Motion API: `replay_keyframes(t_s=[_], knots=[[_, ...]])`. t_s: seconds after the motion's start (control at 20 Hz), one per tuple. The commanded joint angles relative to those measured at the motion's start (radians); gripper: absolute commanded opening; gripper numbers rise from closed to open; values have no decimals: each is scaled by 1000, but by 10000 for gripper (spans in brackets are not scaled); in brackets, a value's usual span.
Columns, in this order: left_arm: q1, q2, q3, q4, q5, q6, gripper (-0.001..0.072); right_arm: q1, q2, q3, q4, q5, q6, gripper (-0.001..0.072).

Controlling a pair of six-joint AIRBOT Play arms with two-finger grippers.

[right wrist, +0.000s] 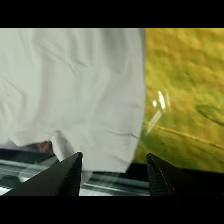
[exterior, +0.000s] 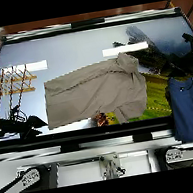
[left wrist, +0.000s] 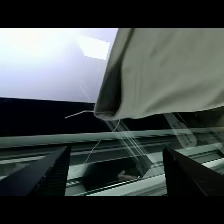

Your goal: Fold the shirts.

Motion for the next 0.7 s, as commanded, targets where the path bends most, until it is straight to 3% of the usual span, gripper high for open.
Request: replay_keyframes(t_s=[0.0,0.25,0.35,0.5,0.55,0.6,0.65], knots=[[8,-20,-43,-58,66,53,665,-5,1,-7,42,-55,-3,519],[-40,-85,-43,-67,140,66,654,-5,1,-7,42,-53,-3,519],[-74,-103,-43,-76,183,67,594,-5,1,-7,42,-53,-2,519],[-126,-109,-43,-105,251,61,591,-5,1,-7,42,-53,2,519],[-138,-122,-43,-105,251,58,531,-5,1,-7,42,-53,2,519],[-147,-135,-43,-105,246,59,333,-5,0,-8,41,-53,2,519],[-151,-146,-43,-108,235,60,181,-5,0,-13,35,-52,2,519]])
